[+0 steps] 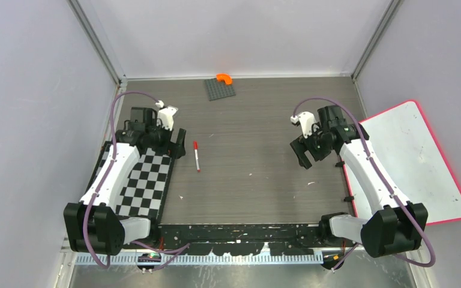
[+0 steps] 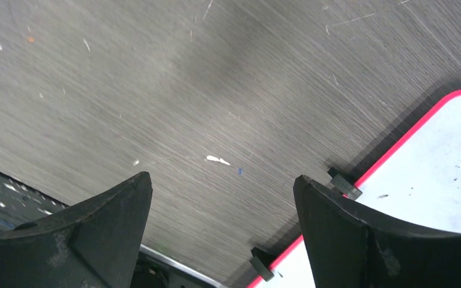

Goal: Write a sentence on the whiteboard
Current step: Move the whiteboard to the center of the board.

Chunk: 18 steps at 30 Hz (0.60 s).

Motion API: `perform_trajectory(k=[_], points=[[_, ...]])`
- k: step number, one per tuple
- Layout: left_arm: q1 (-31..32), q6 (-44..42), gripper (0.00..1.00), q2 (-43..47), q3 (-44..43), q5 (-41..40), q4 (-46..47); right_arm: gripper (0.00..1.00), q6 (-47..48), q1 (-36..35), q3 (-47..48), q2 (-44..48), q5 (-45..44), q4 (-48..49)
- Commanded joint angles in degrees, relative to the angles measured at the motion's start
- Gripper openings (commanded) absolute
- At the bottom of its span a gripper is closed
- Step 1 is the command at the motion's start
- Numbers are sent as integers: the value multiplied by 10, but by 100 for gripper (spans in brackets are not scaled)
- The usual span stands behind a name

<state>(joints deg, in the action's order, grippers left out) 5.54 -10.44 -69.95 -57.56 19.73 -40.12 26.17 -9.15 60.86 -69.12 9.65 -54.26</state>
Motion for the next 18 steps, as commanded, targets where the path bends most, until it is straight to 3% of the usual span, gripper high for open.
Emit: perform_trajectory(k=[1, 7, 18], points=[[5, 6, 100, 4, -6, 30, -8, 92, 108, 0, 28, -5, -30, -59], [5, 7, 100, 4, -8, 57, -10, 88, 236, 32, 23, -52, -117, -64], [5, 6, 100, 7, -16, 91, -22, 88, 483, 153, 49, -138, -85, -76]])
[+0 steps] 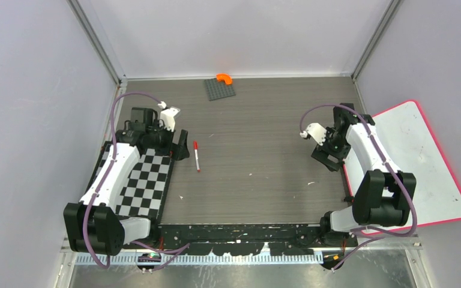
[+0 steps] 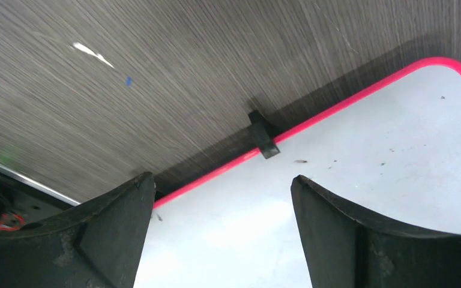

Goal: Write a sentence on the whiteboard
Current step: Move the whiteboard to the center of the board.

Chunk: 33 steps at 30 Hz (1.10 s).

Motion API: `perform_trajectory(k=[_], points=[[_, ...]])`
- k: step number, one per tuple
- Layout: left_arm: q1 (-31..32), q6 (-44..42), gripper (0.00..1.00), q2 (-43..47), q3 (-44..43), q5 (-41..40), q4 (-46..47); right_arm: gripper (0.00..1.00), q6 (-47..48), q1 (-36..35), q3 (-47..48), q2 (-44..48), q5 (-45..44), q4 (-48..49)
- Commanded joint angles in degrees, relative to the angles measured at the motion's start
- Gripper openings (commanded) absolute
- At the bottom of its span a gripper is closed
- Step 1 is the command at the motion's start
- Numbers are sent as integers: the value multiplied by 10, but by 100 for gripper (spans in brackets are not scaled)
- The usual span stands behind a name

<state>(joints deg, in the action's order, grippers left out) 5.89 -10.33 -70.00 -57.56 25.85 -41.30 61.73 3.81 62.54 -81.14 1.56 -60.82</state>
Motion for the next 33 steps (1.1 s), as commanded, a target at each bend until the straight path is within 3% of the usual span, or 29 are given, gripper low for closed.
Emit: perform_trajectory(k=[1, 24, 30, 33], points=[[2, 5, 100, 7, -17, 32, -11, 87, 144, 28, 34, -25, -9, -10], [2, 11, 100, -11, -36, 60, -34, 56, 310, 33, -108, -67, -101, 198], [2, 14, 100, -9, -38, 59, -33, 41, 369, 32, -126, -74, -114, 207], [2, 15, 100, -6, -39, 60, -34, 29, 395, 27, -126, -77, -120, 201]])
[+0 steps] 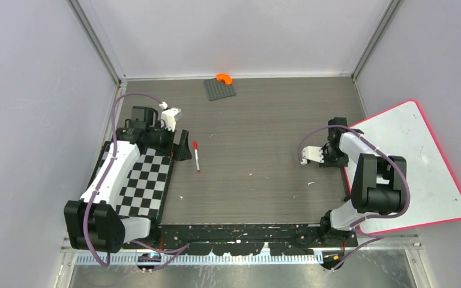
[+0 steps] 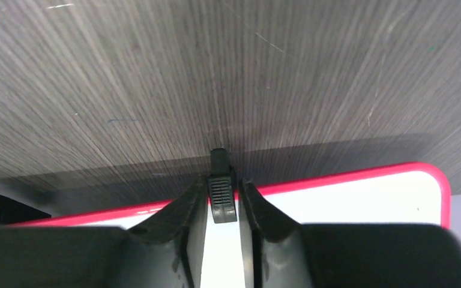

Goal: Write a sentence on the whiteboard
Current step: Move the whiteboard to the center of the board.

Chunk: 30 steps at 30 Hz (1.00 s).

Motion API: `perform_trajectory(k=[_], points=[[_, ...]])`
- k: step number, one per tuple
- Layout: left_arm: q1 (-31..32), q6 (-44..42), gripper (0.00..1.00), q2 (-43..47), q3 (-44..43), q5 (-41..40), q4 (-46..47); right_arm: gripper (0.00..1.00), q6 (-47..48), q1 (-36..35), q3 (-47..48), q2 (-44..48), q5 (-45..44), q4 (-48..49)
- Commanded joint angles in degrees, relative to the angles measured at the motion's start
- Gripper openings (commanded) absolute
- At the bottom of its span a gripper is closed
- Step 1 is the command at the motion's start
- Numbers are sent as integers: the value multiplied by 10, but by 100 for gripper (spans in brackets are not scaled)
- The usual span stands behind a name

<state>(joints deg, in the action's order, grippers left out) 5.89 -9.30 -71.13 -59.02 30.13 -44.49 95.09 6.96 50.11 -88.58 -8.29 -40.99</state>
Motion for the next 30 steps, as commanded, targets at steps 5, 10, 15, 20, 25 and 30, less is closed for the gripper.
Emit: perform_trajectory(k=[5, 10, 15, 20, 25, 30], points=[[2, 1, 100, 12, -22, 24, 0, 1, 104, -31, 7, -2, -30, -8], [2, 10, 100, 12, -23, 0, 7, 1, 121, -92, 30, -10, -36, -13], [2, 11, 100, 11, -23, -2, 10, 0, 144, -162, 47, -33, -41, 15], [2, 8, 100, 13, -22, -6, 10, 1, 193, -233, 52, -64, -57, 72], [2, 5, 100, 10, -17, -10, 12, 1, 240, -311, 59, -100, -73, 138], [2, 2, 100, 11, -13, -7, 16, 2, 314, -362, 36, -119, -90, 228]])
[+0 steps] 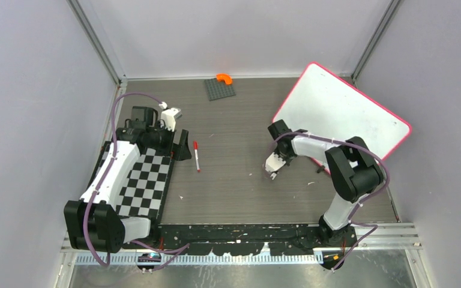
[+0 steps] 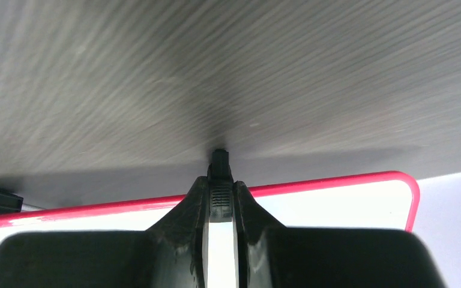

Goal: Write a sentence on the whiteboard
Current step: Move the whiteboard to the center of the board.

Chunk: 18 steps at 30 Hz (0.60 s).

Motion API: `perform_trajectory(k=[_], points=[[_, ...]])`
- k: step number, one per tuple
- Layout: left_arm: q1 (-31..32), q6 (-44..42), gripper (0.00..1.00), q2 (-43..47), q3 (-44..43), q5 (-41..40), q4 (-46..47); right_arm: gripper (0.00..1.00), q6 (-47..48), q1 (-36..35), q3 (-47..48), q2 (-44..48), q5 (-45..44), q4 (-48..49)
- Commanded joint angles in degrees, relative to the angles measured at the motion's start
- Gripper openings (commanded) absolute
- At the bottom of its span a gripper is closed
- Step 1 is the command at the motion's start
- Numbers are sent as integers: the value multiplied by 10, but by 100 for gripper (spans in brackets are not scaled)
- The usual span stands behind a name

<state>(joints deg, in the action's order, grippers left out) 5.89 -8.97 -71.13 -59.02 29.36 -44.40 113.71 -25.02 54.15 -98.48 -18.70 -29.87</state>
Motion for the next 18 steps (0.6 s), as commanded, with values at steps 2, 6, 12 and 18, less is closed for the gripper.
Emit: perform_trajectory(k=[2, 6, 12, 18], points=[[2, -2, 100, 11, -13, -2, 14, 15, 158, -55, -25, -21, 7, 162], [2, -5, 100, 13, -11, -2, 12, 35, 177, -69, -59, -6, -2, 213], [2, -7, 100, 20, -8, 1, 11, 69, 156, -74, -123, 69, -5, 244], [2, -4, 100, 21, -7, 1, 14, 75, 69, -91, -191, 171, 14, 264]])
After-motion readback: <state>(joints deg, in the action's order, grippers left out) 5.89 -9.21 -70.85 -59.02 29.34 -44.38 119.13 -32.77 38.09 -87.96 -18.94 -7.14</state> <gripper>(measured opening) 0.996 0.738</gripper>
